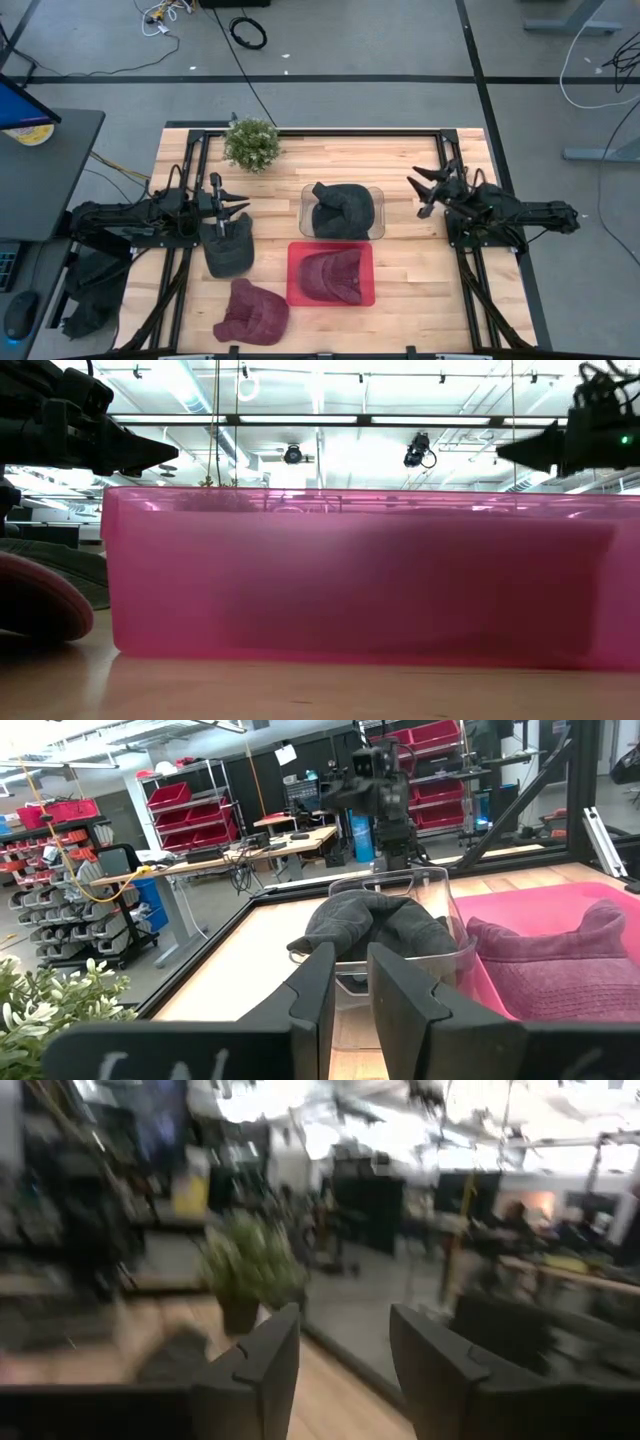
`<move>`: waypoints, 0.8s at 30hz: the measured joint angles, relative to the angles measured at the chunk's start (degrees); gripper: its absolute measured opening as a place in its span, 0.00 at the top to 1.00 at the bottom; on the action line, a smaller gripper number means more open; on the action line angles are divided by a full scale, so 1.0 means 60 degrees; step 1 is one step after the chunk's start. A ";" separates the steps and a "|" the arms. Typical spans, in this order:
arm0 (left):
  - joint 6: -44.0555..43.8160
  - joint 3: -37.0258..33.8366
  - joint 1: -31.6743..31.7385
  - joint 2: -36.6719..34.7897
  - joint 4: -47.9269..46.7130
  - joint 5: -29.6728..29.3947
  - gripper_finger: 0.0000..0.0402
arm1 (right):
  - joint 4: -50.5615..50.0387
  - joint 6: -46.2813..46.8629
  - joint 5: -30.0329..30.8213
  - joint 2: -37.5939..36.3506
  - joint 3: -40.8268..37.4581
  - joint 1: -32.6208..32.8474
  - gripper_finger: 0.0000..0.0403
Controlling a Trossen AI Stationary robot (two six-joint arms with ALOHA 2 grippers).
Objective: Pick & Place hat
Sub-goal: Put the red cap into the pink bin
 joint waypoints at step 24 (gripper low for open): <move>-0.0748 0.0000 -0.0001 -0.0002 0.0528 -0.0001 0.83 | -0.0219 -0.0319 0.0607 0.0047 0.0000 0.0000 0.60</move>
